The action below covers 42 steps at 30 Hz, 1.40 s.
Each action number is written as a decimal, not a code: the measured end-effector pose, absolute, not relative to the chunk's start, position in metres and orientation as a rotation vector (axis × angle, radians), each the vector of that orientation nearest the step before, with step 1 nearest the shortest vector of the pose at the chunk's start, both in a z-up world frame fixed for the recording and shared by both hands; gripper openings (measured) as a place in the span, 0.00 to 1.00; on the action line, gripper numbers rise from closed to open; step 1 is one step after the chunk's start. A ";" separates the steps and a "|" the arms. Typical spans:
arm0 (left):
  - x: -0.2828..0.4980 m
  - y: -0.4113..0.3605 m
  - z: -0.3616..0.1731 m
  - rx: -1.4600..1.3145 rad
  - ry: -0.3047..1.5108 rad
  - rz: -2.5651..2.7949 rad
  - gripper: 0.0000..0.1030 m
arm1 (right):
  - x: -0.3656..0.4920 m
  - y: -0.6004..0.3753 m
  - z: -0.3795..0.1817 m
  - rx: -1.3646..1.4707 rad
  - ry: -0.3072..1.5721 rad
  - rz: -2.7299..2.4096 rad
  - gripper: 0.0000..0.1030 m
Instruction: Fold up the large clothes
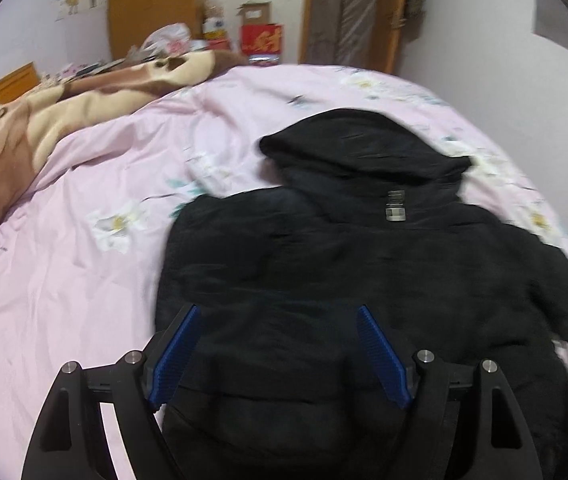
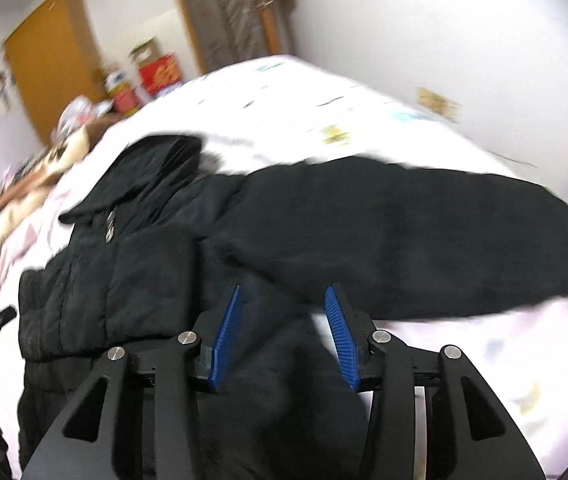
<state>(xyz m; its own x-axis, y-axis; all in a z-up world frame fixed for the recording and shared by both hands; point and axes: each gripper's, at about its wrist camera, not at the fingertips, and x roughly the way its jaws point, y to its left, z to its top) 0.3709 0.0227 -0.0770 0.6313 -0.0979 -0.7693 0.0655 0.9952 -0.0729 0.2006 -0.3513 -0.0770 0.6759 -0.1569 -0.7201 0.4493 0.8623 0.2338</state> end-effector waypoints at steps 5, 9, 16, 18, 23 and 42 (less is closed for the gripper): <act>0.349 -0.026 -0.065 -0.072 0.895 -0.208 0.78 | 0.132 -0.413 -0.069 0.526 0.698 -0.532 0.54; 0.338 -0.065 -0.068 -0.110 0.930 -0.293 0.78 | 0.083 -0.460 -0.076 0.599 0.666 -0.638 0.56; 0.335 -0.123 -0.067 -0.082 0.943 -0.361 0.78 | 0.046 -0.518 -0.091 0.656 0.659 -0.747 0.64; 0.334 -0.139 -0.067 -0.064 0.938 -0.389 0.78 | 0.046 -0.530 -0.097 0.668 0.670 -0.741 0.64; 0.331 -0.165 -0.073 -0.035 0.952 -0.418 0.78 | 0.051 -0.547 -0.112 0.772 0.651 -0.716 0.72; 0.337 -0.137 -0.095 -0.061 1.017 -0.372 0.78 | 0.083 -0.566 -0.114 0.764 0.633 -0.719 0.10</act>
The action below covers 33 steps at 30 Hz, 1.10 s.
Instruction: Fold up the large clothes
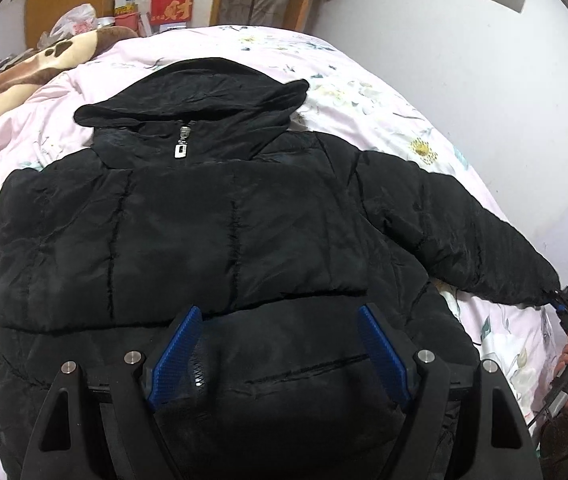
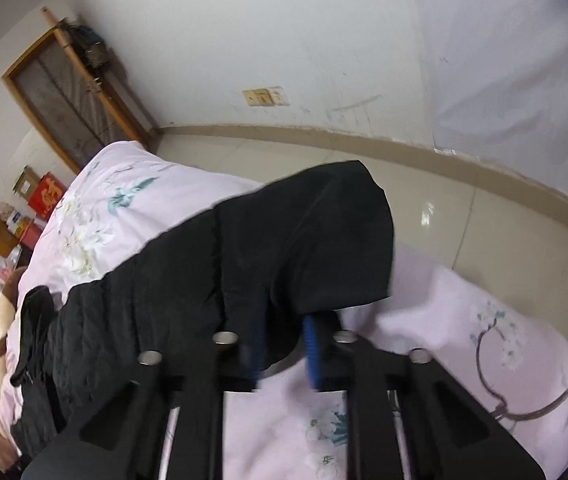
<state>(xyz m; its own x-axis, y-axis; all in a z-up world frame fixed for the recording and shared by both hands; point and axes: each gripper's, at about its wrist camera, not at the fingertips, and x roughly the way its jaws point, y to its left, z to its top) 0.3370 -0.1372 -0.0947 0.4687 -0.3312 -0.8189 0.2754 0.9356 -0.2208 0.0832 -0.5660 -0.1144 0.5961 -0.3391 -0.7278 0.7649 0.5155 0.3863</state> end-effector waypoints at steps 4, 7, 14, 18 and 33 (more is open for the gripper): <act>0.337 -0.126 -0.089 -0.090 1.012 -0.368 0.78 | 0.085 -0.551 -0.083 0.669 0.573 -0.674 0.07; 0.336 -0.117 -0.084 -0.102 1.007 -0.354 0.78 | 0.093 -0.533 -0.055 0.591 0.532 -0.625 0.07; 0.334 -0.100 -0.068 -0.102 0.981 -0.343 0.78 | 0.128 -0.475 -0.001 0.381 0.477 -0.478 0.07; 0.336 -0.088 -0.059 -0.118 0.965 -0.339 0.78 | 0.154 -0.437 0.012 0.277 0.483 -0.396 0.07; 0.343 -0.026 -0.055 -0.215 0.968 -0.337 0.87 | 0.237 -0.300 -0.008 0.117 0.556 -0.111 0.04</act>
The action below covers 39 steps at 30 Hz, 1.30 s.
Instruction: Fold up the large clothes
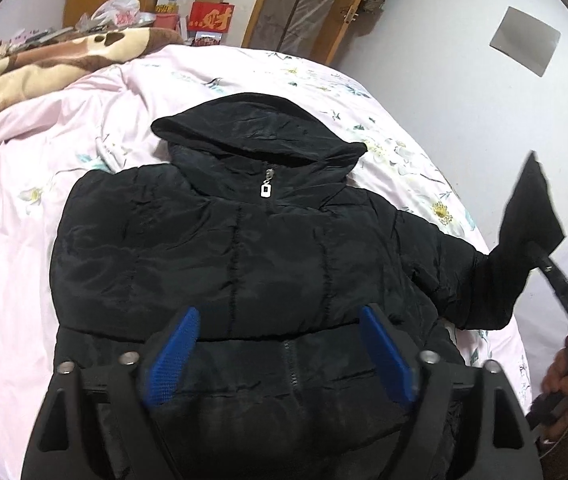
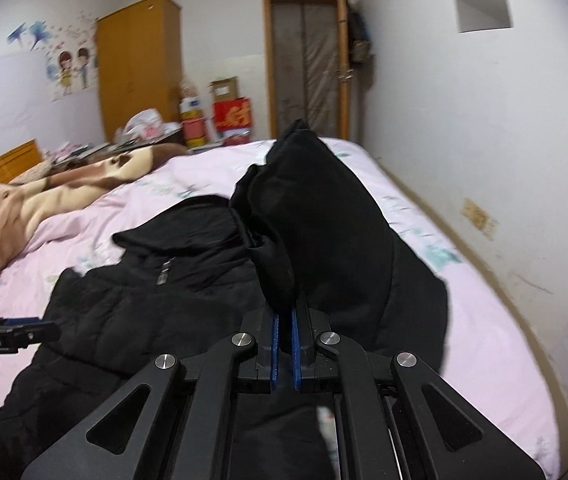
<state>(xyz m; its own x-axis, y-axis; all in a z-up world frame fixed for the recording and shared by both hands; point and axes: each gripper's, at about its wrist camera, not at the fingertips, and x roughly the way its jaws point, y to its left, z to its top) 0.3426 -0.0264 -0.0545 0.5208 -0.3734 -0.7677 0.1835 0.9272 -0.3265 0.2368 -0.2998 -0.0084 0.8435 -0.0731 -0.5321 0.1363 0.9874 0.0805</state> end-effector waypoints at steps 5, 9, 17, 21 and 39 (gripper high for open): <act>0.349 -0.016 -0.062 -0.287 1.017 -0.366 0.87 | 0.260 -0.262 -0.034 0.106 0.633 -0.027 0.04; 0.356 -0.025 -0.065 -0.306 1.027 -0.399 0.87 | 0.268 -0.249 -0.067 0.109 0.737 0.040 0.05; 0.379 -0.069 -0.078 -0.359 1.103 -0.471 0.87 | 0.259 -0.260 -0.091 0.161 0.840 0.110 0.37; 0.394 -0.096 -0.091 -0.382 1.154 -0.499 0.87 | 0.235 -0.275 -0.075 0.181 0.783 0.154 0.61; 0.414 -0.197 -0.134 -0.204 1.272 -0.398 0.48 | 0.184 -0.376 -0.082 0.244 0.757 -0.118 0.61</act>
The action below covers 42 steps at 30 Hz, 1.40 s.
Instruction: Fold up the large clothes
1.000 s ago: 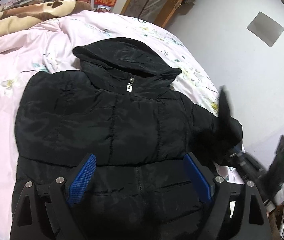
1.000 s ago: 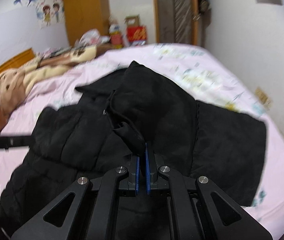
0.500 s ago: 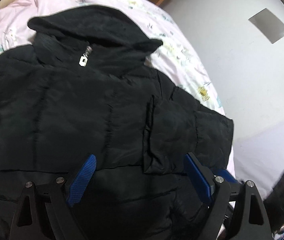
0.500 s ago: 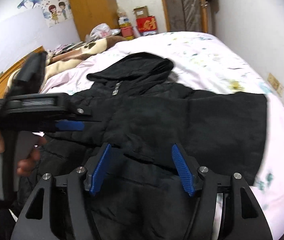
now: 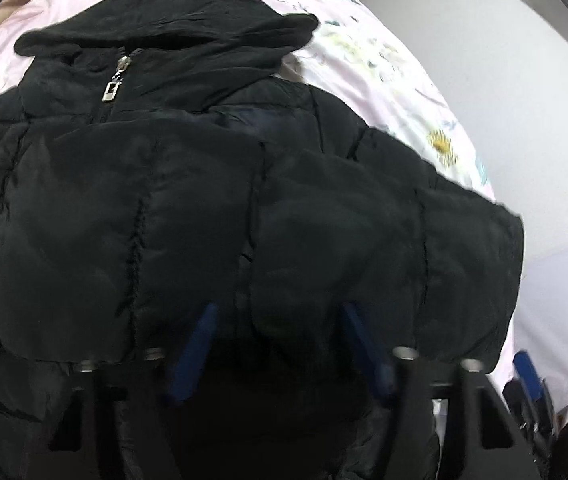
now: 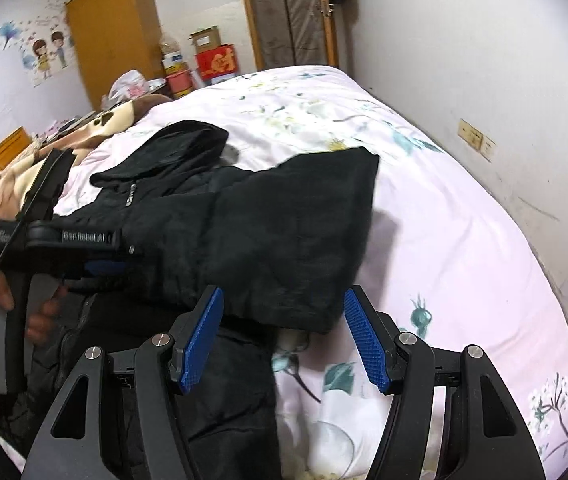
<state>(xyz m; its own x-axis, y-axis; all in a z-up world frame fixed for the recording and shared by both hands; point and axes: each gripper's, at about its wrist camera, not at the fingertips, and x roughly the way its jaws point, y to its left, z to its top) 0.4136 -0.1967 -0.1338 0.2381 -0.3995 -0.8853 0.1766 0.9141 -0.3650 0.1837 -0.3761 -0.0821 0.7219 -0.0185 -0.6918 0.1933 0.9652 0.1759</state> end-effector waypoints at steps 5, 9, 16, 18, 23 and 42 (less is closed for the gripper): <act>0.404 -0.209 -0.120 -0.151 1.236 -0.434 0.10 | 0.185 -0.381 -0.089 0.257 0.772 -0.127 0.61; 0.395 -0.204 -0.099 -0.166 1.175 -0.475 0.05 | 0.185 -0.379 -0.084 0.259 0.759 -0.139 0.61; 0.386 -0.162 -0.041 -0.243 1.041 -0.498 0.04 | 0.186 -0.373 -0.065 0.246 0.726 -0.153 0.61; 0.388 -0.149 -0.027 -0.269 1.004 -0.497 0.04 | 0.189 -0.368 -0.059 0.245 0.715 -0.149 0.61; 0.388 -0.104 -0.003 -0.313 0.936 -0.474 0.04 | 0.206 -0.360 -0.051 0.284 0.722 -0.149 0.61; 0.396 0.016 -0.081 -0.314 0.989 -0.179 0.05 | 0.297 -0.277 -0.074 0.139 0.821 -0.075 0.61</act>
